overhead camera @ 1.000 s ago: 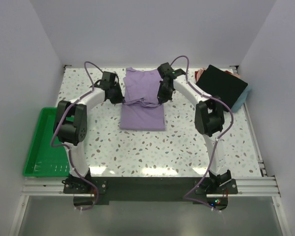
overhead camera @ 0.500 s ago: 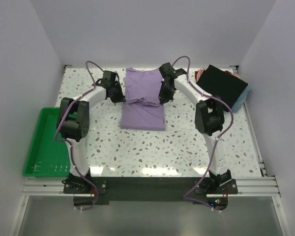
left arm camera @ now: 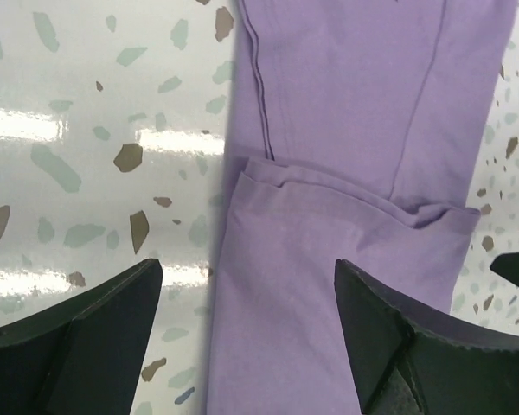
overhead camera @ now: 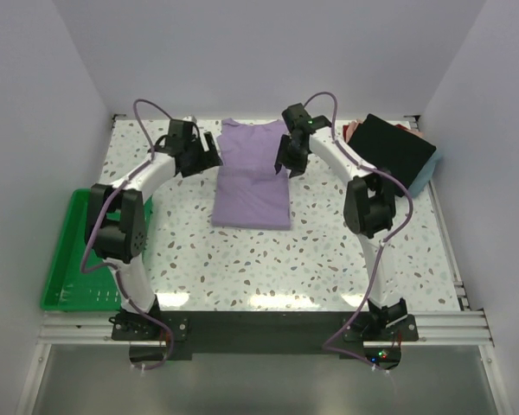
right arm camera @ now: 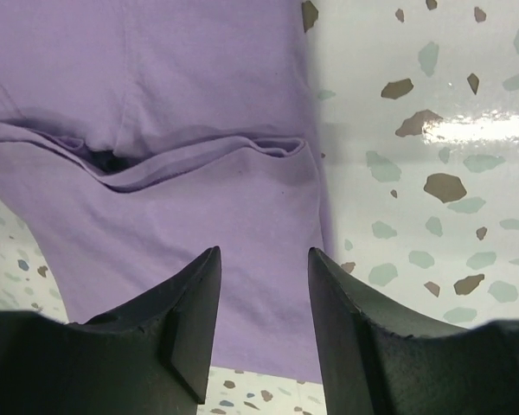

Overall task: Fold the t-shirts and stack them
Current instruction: Fold the tshirt

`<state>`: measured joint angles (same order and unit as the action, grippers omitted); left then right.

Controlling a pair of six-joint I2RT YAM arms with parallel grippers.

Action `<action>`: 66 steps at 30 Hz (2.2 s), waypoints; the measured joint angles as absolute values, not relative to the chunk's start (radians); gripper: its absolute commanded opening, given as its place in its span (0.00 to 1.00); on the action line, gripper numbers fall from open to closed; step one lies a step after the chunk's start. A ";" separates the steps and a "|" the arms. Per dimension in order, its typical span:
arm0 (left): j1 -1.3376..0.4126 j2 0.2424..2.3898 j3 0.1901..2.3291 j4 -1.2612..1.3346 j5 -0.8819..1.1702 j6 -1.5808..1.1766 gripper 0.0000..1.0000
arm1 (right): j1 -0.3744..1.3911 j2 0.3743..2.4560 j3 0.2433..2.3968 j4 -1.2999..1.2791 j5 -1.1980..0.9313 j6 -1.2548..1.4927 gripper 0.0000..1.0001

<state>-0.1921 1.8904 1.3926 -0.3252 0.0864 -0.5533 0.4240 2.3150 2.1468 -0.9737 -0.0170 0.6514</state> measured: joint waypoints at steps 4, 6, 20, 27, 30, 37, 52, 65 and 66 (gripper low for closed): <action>-0.193 1.818 1.294 -0.286 0.141 -0.533 0.83 | 0.424 2.263 2.044 -0.941 -0.025 0.638 0.46; -0.199 1.801 1.234 -0.276 0.155 -0.529 0.82 | 0.424 2.223 1.967 -0.932 -0.038 0.636 0.45; -0.246 1.666 0.942 -0.295 0.163 -0.530 0.81 | 0.494 1.977 1.472 -0.812 -0.101 0.652 0.38; -0.269 1.604 0.876 -0.301 0.158 -0.531 0.81 | 0.511 1.969 1.440 -0.782 -0.099 0.663 0.32; -0.270 1.576 0.863 -0.305 0.152 -0.531 0.81 | 0.512 1.969 1.418 -0.768 -0.096 0.667 0.30; -0.270 1.512 0.825 -0.309 0.133 -0.532 0.81 | 0.512 1.970 1.371 -0.743 -0.096 0.673 0.27; -0.270 1.507 0.811 -0.338 0.089 -0.541 0.75 | 0.526 1.982 1.351 -0.706 -0.130 0.694 0.04; -0.269 1.558 0.813 -0.320 0.097 -0.574 0.61 | 0.542 1.990 1.357 -0.705 -0.153 0.697 0.00; -0.268 1.558 0.813 -0.319 0.096 -0.581 0.61 | 0.542 1.990 1.357 -0.705 -0.153 0.697 0.00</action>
<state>-0.2684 1.5578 0.8135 -0.3195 0.0963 -0.5812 0.5419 1.9903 1.3575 -0.7048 -0.1532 0.6971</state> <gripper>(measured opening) 0.615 0.012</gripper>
